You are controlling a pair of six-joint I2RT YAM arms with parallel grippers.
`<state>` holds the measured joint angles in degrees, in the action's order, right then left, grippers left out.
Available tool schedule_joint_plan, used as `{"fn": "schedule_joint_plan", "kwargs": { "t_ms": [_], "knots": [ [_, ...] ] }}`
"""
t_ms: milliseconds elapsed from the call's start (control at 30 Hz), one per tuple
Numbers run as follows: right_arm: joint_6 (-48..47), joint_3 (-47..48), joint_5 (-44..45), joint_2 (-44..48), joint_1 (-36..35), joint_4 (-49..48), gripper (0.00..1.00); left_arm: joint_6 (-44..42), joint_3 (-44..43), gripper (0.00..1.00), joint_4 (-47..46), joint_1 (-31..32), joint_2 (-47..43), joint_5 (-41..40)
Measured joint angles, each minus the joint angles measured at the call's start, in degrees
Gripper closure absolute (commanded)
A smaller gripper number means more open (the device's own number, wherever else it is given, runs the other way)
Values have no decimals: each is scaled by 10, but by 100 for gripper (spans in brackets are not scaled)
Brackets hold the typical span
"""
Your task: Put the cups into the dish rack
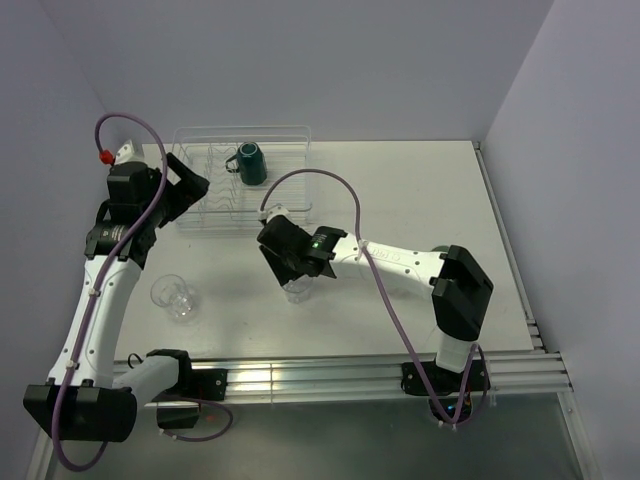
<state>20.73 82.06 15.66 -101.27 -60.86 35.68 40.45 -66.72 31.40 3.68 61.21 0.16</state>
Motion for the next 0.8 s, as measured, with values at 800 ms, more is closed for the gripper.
{"fn": "schedule_joint_plan", "kwargs": {
  "t_ms": [800],
  "knots": [
    [4, -11, -27, 0, -22, -1, 43, -4, 18, 1, -7, -3, 1, 9]
  ]
}}
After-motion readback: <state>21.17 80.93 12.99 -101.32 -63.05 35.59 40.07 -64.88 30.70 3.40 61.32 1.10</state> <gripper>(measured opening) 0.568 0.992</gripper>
